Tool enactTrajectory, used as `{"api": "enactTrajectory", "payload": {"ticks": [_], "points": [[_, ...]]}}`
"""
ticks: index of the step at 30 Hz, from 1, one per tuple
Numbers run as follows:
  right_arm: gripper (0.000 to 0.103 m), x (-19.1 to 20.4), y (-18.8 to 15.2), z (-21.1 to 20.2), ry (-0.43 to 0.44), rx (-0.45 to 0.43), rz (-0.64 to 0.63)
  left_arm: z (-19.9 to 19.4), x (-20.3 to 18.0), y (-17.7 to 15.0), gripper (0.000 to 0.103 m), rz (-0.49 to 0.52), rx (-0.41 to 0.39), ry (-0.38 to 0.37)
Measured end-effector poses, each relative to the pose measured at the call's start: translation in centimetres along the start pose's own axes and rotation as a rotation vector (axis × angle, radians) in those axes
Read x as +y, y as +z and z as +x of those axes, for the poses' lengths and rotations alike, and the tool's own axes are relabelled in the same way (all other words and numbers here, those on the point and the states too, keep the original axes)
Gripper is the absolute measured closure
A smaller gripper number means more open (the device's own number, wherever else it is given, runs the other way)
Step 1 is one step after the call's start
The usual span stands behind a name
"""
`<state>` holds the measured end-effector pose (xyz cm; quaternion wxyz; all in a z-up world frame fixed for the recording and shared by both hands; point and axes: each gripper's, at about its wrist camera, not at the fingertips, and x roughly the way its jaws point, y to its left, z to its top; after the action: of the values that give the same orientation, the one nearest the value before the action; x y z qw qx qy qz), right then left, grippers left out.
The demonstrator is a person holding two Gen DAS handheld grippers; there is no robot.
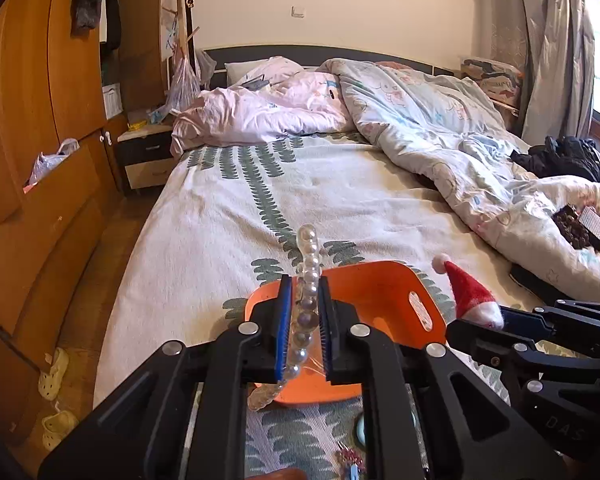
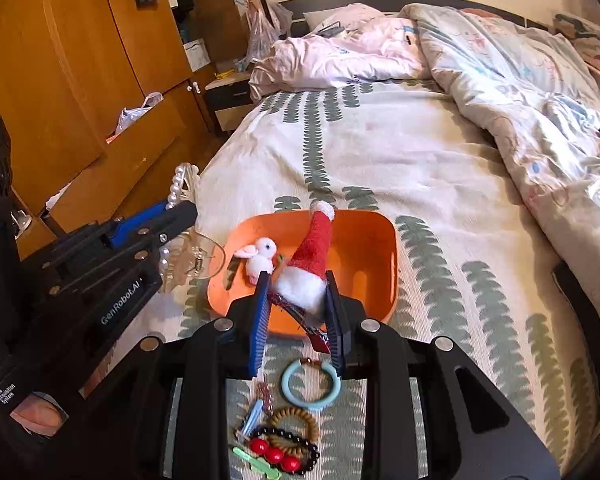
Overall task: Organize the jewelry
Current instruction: 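Lift the pearl claw clip with left tool while right tool carries the Santa-hat clip toward the basket, then lower and open left tool in the basket while right tool releases the Santa-hat clip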
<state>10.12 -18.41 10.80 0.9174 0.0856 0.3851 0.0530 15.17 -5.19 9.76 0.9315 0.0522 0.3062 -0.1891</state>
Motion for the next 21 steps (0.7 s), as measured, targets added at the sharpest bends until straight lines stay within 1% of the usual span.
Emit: {"api": "enactTrajectory", "payload": {"ticks": [3, 10, 15, 21], "points": [[0.077, -0.2, 0.8, 1.1, -0.008, 0.003, -0.007, 1.1, 0.3, 0.0, 0.090, -0.001, 0.015, -0.001], [0.077, -1.4, 1.0, 3.9, 0.000, 0.040, 0.012, 3.5, 0.4, -0.2, 0.090, -0.013, 0.054, -0.031], [0.077, -1.8, 1.0, 5.5, -0.009, 0.058, 0.014, 4.7, 0.4, -0.3, 0.090, -0.008, 0.067, -0.030], [0.077, -2.1, 0.7, 7.3, -0.008, 0.084, 0.010, 6.2, 0.5, -0.9, 0.090, -0.008, 0.101, -0.029]]}}
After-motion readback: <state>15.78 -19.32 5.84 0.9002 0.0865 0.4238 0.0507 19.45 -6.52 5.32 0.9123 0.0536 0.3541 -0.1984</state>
